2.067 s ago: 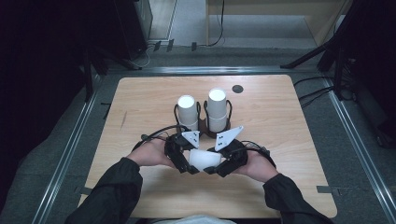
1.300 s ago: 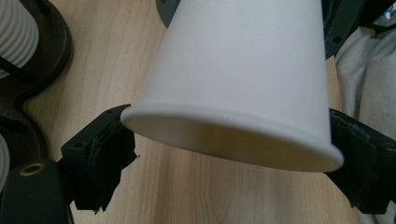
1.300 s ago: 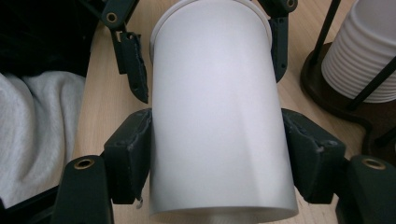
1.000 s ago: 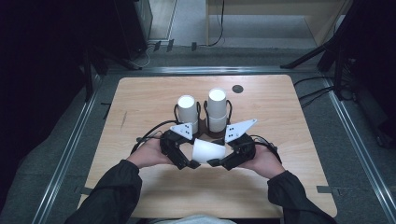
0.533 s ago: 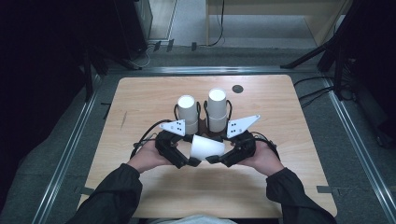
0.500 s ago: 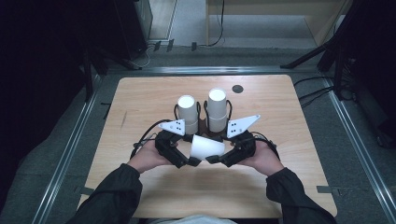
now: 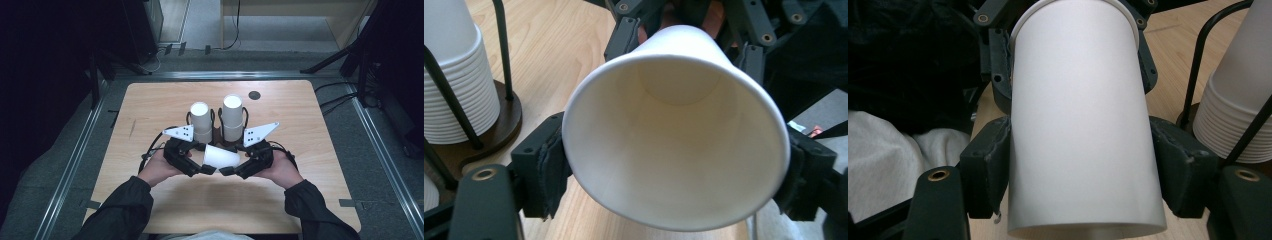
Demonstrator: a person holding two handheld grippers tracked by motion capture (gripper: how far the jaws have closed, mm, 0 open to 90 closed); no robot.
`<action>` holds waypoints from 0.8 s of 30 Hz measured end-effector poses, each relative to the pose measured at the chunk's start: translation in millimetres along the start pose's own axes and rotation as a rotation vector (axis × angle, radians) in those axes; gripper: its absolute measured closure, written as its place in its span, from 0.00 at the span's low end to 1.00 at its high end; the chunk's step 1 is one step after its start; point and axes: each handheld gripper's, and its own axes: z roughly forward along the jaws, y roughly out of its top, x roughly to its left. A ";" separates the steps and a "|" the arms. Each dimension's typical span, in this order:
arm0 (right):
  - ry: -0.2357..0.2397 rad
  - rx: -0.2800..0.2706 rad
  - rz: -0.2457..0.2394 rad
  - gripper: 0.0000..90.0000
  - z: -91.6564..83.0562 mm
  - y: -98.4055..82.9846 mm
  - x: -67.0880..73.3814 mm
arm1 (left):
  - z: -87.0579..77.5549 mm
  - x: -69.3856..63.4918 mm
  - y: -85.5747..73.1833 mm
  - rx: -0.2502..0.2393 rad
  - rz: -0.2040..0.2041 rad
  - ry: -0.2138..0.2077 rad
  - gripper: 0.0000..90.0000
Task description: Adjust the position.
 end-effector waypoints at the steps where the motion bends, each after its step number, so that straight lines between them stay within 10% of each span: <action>1: 0.003 0.002 0.001 0.36 -0.3 -0.1 0.0 | -0.8 -0.1 0.0 -0.001 0.003 -0.002 0.23; 24: -0.065 0.091 0.012 0.29 -0.4 -10.0 1.0 | 0.5 2.8 8.6 0.124 0.025 0.029 0.25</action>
